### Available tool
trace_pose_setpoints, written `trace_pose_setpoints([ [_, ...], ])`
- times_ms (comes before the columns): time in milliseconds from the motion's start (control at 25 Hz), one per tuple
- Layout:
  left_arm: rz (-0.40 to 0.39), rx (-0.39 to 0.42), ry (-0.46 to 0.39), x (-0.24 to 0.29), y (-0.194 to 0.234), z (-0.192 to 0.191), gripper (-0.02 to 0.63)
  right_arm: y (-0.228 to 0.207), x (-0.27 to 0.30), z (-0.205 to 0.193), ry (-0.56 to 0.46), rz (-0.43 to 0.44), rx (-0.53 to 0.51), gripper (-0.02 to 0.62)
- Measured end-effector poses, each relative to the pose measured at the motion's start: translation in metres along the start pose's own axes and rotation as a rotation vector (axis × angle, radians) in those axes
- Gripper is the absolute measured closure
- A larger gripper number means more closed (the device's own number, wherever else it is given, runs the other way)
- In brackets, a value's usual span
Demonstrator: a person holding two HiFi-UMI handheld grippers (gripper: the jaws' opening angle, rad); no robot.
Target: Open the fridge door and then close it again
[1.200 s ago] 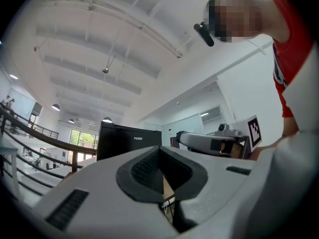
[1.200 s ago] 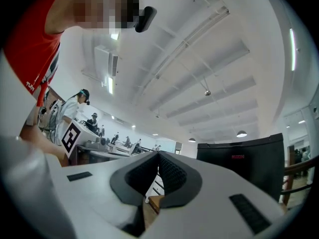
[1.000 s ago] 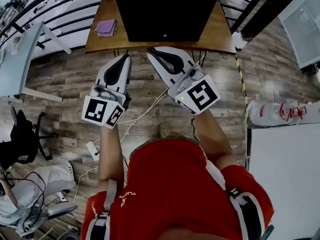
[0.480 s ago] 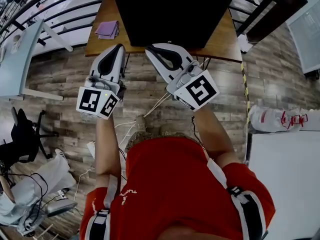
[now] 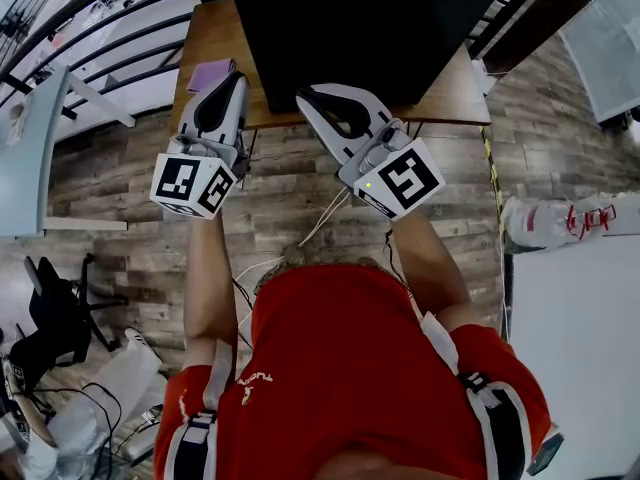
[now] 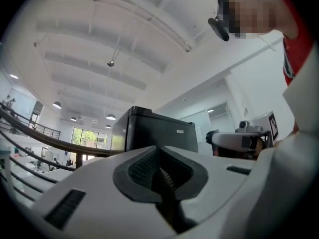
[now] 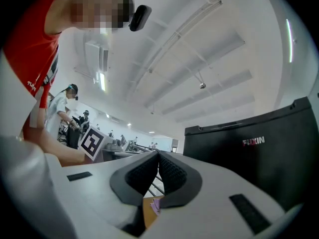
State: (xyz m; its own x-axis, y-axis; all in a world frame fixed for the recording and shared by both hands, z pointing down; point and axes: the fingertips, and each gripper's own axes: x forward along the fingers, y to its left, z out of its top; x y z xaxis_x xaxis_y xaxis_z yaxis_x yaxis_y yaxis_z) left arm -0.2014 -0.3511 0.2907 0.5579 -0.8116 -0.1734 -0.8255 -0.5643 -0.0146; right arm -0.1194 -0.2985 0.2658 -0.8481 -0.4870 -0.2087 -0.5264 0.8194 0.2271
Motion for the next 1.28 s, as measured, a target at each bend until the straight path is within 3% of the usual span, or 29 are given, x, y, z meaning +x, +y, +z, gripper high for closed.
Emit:
trace_pose_setpoints([
  [400, -0.161, -0.034, 0.023, 0.043, 0.045, -0.019, 0.491, -0.009, 0.029, -0.02, 0.048, -0.096, -0.016, 0.569],
  [600, -0.202, -0.047, 0.048, 0.061, 0.057, -0.032, 0.438, -0.015, 0.033, -0.028, 0.07, -0.143, -0.024, 0.569],
  [1280, -0.297, -0.071, 0.061, 0.093, 0.063, -0.052, 0.403, -0.031, 0.018, -0.043, 0.121, -0.256, -0.018, 0.569],
])
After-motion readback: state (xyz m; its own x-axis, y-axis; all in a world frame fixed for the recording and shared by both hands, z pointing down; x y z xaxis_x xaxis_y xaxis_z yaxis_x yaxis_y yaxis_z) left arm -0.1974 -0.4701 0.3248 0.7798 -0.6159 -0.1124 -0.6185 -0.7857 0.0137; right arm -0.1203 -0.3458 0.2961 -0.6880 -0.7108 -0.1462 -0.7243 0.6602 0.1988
